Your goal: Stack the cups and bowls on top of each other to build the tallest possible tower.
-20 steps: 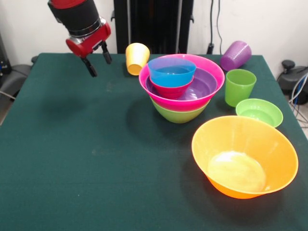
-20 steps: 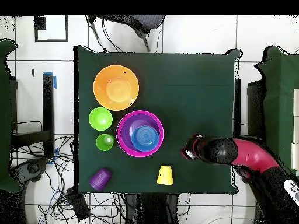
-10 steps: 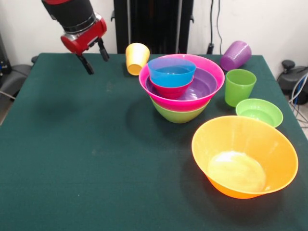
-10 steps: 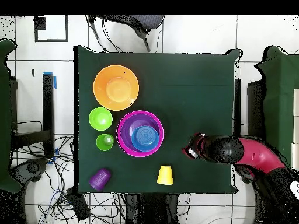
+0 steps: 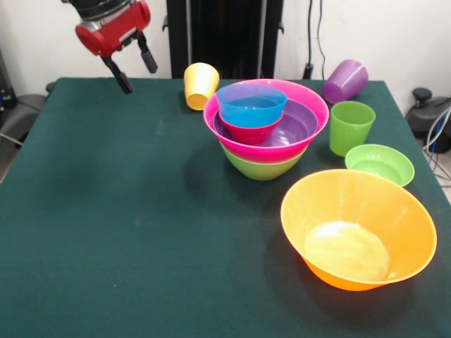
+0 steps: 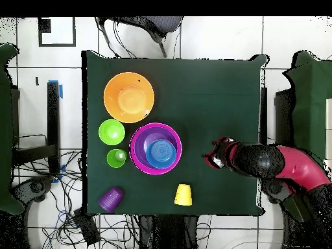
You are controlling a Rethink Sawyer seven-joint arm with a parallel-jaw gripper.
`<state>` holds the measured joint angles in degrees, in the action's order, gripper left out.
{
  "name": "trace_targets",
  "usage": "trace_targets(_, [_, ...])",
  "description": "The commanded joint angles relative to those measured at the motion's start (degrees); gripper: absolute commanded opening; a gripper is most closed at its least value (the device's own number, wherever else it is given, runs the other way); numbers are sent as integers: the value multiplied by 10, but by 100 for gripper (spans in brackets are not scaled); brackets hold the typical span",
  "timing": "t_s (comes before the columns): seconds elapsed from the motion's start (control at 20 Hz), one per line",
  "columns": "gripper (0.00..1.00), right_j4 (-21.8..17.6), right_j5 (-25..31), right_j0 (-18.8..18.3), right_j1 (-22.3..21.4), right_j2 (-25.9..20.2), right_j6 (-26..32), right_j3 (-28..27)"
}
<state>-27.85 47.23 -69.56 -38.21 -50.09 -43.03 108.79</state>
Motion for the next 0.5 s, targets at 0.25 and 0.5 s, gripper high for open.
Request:
trace_targets(0.25, [100, -21, -52, 0, -1, -64, 27, 23])
trace_targets(0.5, [100, -35, -92, -18, 28, -76, 35, 10])
